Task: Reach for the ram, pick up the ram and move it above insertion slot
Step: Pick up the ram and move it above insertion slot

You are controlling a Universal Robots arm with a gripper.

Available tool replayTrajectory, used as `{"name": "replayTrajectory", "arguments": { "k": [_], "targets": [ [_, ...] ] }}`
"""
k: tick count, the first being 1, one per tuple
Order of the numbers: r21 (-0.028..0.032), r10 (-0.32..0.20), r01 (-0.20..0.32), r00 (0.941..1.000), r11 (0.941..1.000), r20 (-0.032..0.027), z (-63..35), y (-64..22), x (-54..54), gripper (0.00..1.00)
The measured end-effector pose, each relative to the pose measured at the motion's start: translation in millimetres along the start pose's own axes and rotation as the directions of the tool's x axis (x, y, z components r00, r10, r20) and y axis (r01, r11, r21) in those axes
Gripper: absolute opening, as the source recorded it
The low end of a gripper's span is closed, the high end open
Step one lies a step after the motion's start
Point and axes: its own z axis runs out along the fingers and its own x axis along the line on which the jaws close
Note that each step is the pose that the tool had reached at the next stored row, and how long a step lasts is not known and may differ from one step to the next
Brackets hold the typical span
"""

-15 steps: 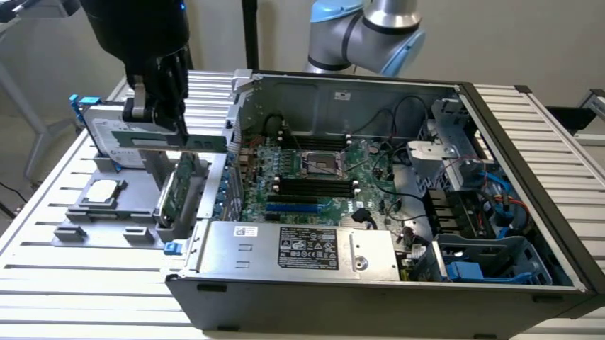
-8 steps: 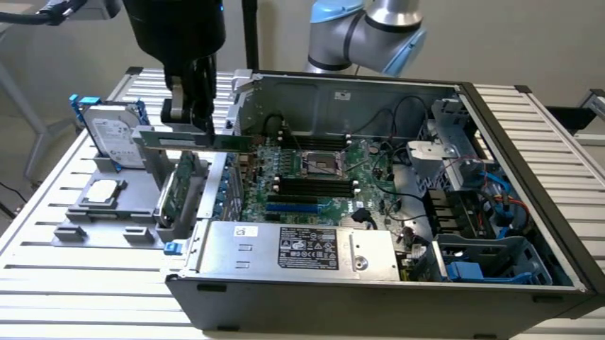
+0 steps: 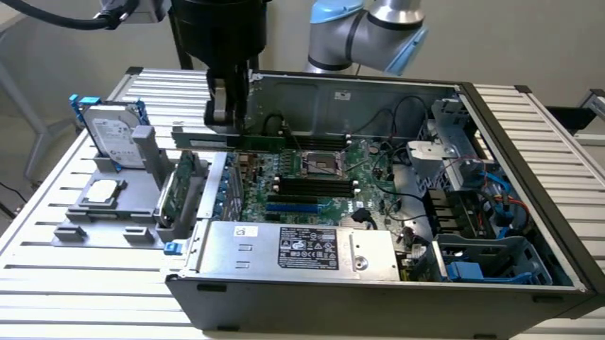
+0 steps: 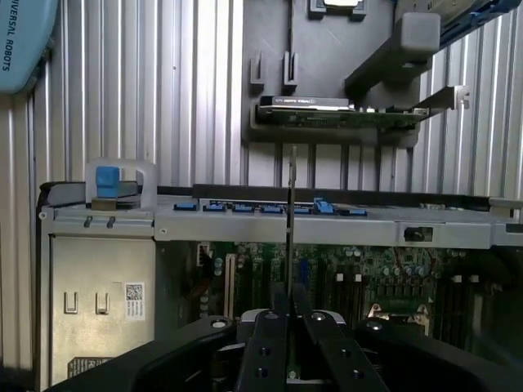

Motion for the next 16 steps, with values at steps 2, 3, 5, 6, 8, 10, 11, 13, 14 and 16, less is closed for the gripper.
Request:
{"name": "replayTrajectory", "arguments": {
  "k": [2,3,5,6,8,10,11,13,14,16],
  "targets": [
    [-0.0001,0.0,0.0,1.0,1.0,-0.0001,0.6,-9.0,-0.5,0.13],
    [0.0,0.0,0.0,1.0,1.0,0.0,1.1,-13.7,-1.0,0.13],
    [0.0,0.0,0.0,1.0,1.0,0.0,2.2,-22.6,-2.6,0.13],
    [0.0,0.0,0.0,1.0,1.0,0.0,2.7,-27.3,-3.7,0.13],
    [0.0,0.0,0.0,1.0,1.0,0.0,3.9,-36.6,-6.4,0.13],
    [0.0,0.0,0.0,1.0,1.0,0.0001,5.0,-45.6,-9.5,0.13],
    [0.0,0.0,0.0,1.0,1.0,0.0,5.6,-49.9,-11.5,0.13],
    [-0.0001,0.0,0.0,1.0,1.0,0.0,6.6,-57.2,-16.0,0.13],
    [-0.0001,0.0,0.0,1.0,1.0,-0.0002,7.2,-60.5,-18.7,0.13],
    [0.0,0.0,0.0,1.0,1.0,-0.0003,8.4,-66.7,-24.7,0.13]
  ]
}}
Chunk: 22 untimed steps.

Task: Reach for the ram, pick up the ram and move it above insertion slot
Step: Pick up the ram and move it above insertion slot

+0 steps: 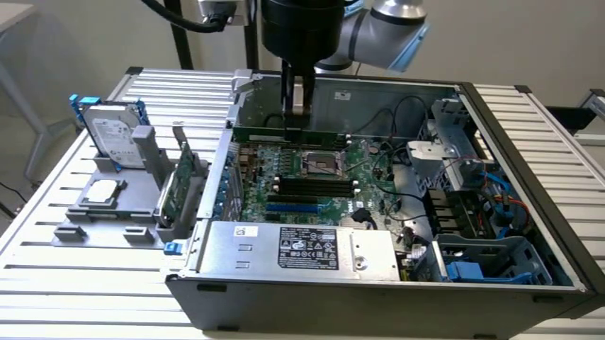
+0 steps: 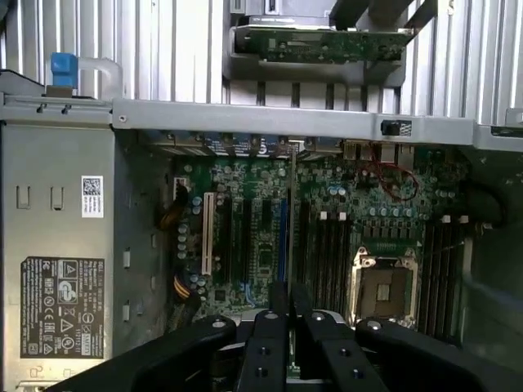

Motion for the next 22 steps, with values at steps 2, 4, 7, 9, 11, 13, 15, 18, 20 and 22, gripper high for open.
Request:
{"name": "replayTrajectory", "arguments": {
  "k": [2,4,7,9,11,13,15,18,20,22],
  "targets": [
    [0.0,0.0,0.0,1.0,1.0,-0.0003,1.1,-5.7,-6.2,0.13],
    [0.0,0.0,0.0,1.0,1.0,-0.0007,2.1,-10.6,-12.9,0.13],
    [0.0002,0.0,0.0,1.0,1.0,-0.0013,3.6,-17.0,-23.6,0.13],
    [0.0006,0.0,0.0,1.0,1.0,-0.0018,4.6,-21.1,-31.3,0.13],
    [0.0011,0.0,0.0,1.0,1.0,-0.0024,5.4,-24.4,-38.5,0.13],
    [0.0017,0.0,0.0,1.0,1.0,-0.0025,6.3,-27.3,-44.8,0.13],
    [0.002,0.0,0.0,1.0,1.0,-0.0026,7.3,-30.0,-49.6,0.13],
    [0.0023,0.0,0.0,1.0,1.0,-0.0024,9.3,-34.6,-55.2,0.13],
    [0.0026,0.0,0.0,1.0,1.0,-0.0025,10.8,-37.3,-58.5,0.13],
    [0.0042,0.0,0.0,1.0,1.0,-0.0025,12.4,-38.9,-61.3,0.13]
  ]
}}
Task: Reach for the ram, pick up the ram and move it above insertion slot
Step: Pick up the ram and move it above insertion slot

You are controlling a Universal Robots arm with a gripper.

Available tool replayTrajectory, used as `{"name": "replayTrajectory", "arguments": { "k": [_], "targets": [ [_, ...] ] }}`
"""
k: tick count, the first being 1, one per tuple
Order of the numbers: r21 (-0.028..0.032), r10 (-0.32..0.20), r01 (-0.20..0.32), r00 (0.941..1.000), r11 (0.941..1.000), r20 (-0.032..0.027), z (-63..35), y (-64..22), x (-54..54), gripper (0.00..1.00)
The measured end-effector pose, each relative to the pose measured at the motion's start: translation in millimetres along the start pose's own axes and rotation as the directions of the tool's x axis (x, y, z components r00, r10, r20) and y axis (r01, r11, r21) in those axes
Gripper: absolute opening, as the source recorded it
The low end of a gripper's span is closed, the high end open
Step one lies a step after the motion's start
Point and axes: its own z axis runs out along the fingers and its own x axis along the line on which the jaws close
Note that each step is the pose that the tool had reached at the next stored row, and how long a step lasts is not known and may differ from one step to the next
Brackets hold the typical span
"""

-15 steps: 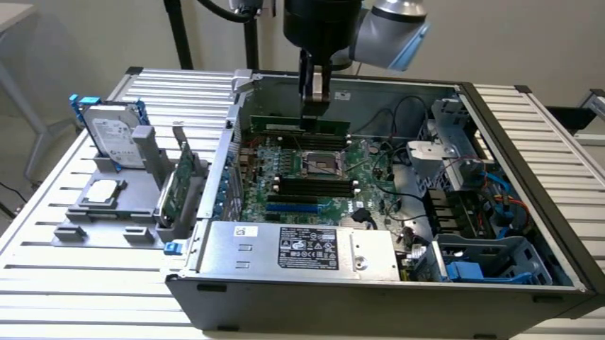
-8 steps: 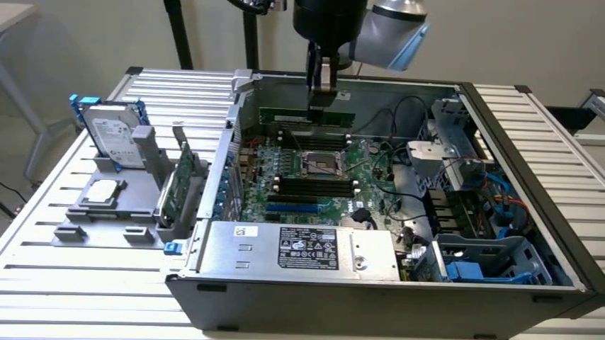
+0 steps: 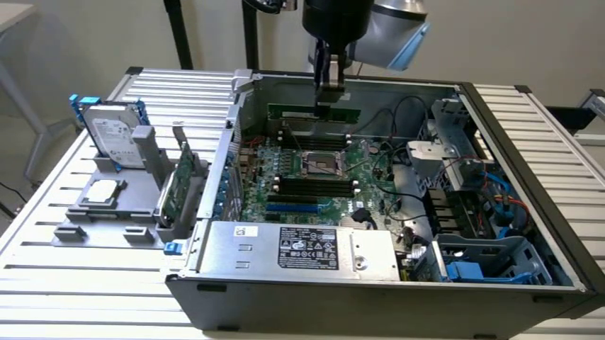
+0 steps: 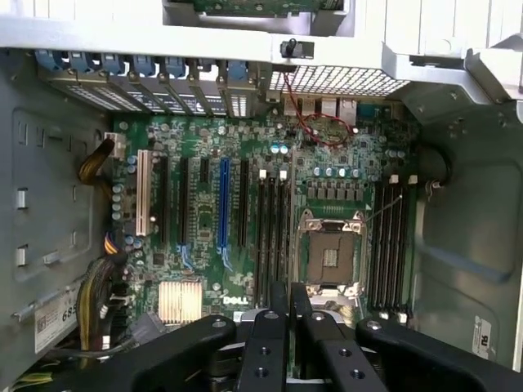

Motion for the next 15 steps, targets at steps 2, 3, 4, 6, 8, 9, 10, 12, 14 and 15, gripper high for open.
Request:
{"name": "replayTrajectory", "arguments": {
  "k": [2,3,4,6,8,9,10,12,14,15],
  "targets": [
    [0.0022,0.0,0.0,1.0,1.0,0.0,1.6,-1.9,-2.1,0.13],
    [0.0033,0.0,0.0,1.0,1.0,0.0,2.2,-2.7,-2.8,0.13],
    [0.0045,0.0,0.0,1.0,1.0,0.0,2.8,-3.7,-3.4,0.13],
    [0.006,-0.001,0.001,1.0,1.0,0.0,3.5,-5.5,-3.9,0.13],
    [0.006,0.0,0.0,1.0,1.0,-0.0001,3.5,-6.2,-3.8,0.13],
    [0.006,0.0,0.0,1.0,1.0,-0.0001,3.5,-6.2,-3.8,0.13],
    [0.006,0.0,0.0,1.0,1.0,-0.0002,3.4,-6.2,-3.9,0.13],
    [0.006,0.0,0.0,1.0,1.0,-0.0001,3.5,-6.3,-3.9,0.13],
    [0.0061,0.0,0.0,1.0,1.0,0.0,3.5,-6.3,-3.9,0.13],
    [0.0061,0.0,0.0,1.0,1.0,-0.0001,3.5,-6.3,-3.9,0.13]
  ]
}}
